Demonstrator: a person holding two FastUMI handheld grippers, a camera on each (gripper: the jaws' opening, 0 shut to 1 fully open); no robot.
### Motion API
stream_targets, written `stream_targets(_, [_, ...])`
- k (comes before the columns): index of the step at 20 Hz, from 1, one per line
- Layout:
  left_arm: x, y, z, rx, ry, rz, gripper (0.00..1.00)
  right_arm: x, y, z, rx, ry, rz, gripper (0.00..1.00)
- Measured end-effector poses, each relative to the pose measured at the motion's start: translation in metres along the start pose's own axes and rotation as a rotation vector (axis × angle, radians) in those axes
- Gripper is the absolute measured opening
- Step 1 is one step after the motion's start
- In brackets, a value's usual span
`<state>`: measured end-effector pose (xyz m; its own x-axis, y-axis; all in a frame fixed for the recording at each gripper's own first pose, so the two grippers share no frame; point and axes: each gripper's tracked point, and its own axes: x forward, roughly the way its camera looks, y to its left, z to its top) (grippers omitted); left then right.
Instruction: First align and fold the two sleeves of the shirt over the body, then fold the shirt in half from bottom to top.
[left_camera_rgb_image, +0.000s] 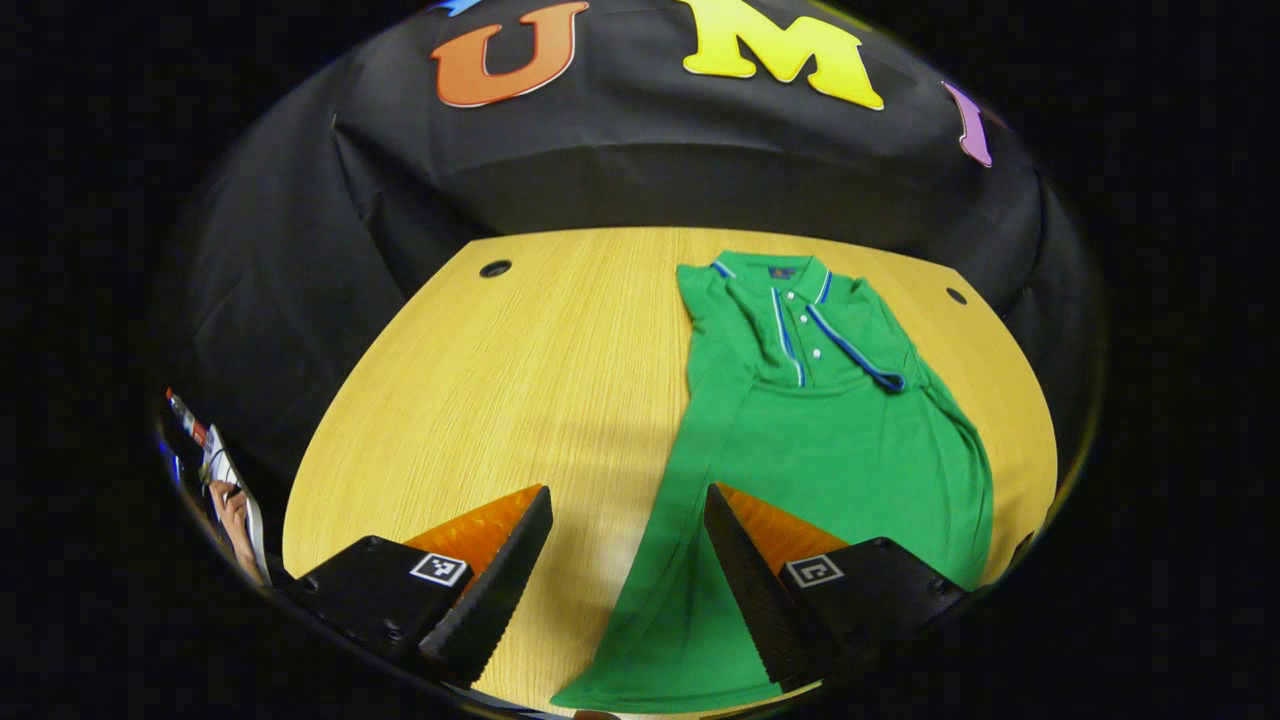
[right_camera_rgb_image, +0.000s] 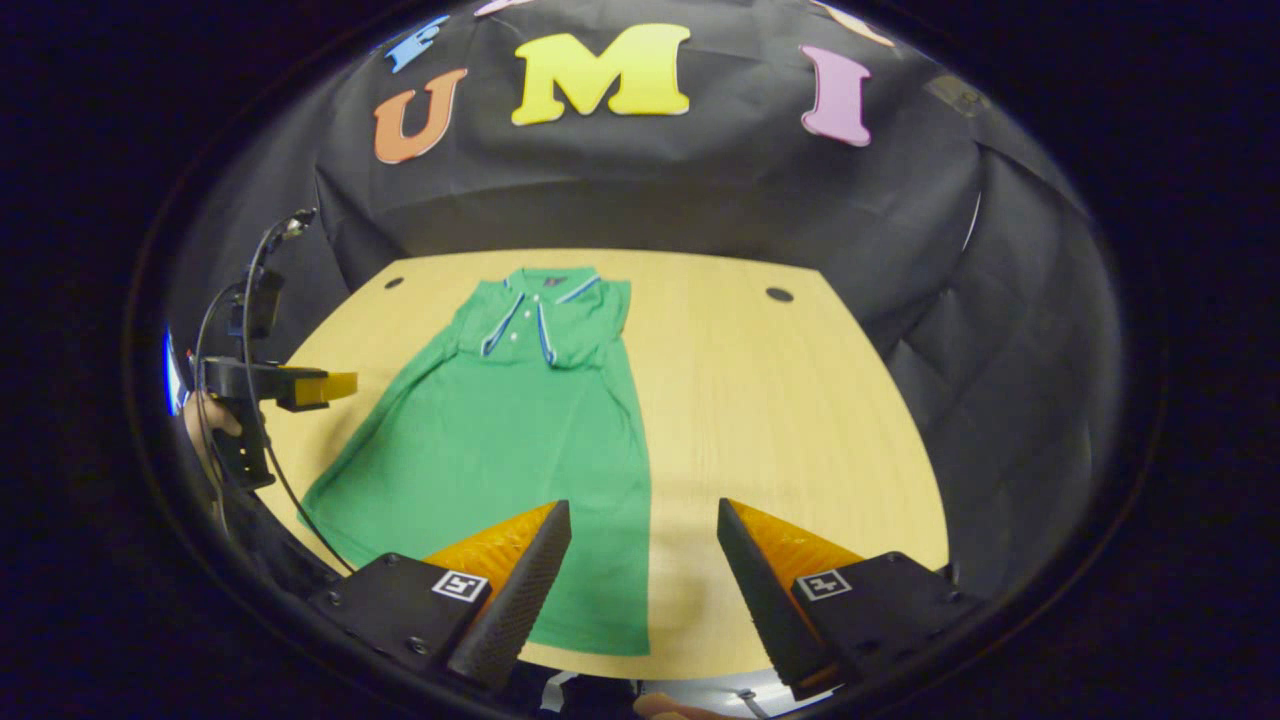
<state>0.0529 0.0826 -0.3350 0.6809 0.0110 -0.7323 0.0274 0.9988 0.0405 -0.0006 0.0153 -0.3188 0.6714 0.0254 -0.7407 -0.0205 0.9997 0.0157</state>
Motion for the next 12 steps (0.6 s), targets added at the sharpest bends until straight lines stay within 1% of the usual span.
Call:
stream_targets(3, [-0.013,0.01,-0.053,-0.013,0.083,0.013,0.99,0.01,0.003,-0.053,-0.011,0.106,0.015,0.95])
stream_targets(4, [-0.018,0.012,-0.071,-0.013,0.114,0.018,0.99,0.013,0.003,-0.065,-0.011,0.138,0.014,0.95])
stream_targets(6, [-0.028,0.016,-0.101,-0.014,0.174,0.021,0.99,0.016,0.005,-0.09,0.018,0.205,0.019,0.95])
stream_targets(7, [-0.033,0.014,-0.113,-0.018,0.207,0.007,0.99,0.016,0.006,-0.099,0.036,0.234,0.028,0.94])
stream_targets(9, [-0.043,0.011,-0.127,-0.021,0.255,-0.002,0.99,0.019,0.001,-0.112,0.033,0.279,0.012,0.95])
stream_targets(11, [-0.049,0.004,-0.129,-0.018,0.292,-0.024,0.98,0.02,0.008,-0.123,0.042,0.331,0.035,0.96])
stream_targets(12, [-0.053,0.006,-0.139,-0.011,0.304,-0.029,0.97,0.02,0.009,-0.127,0.048,0.349,0.035,0.95])
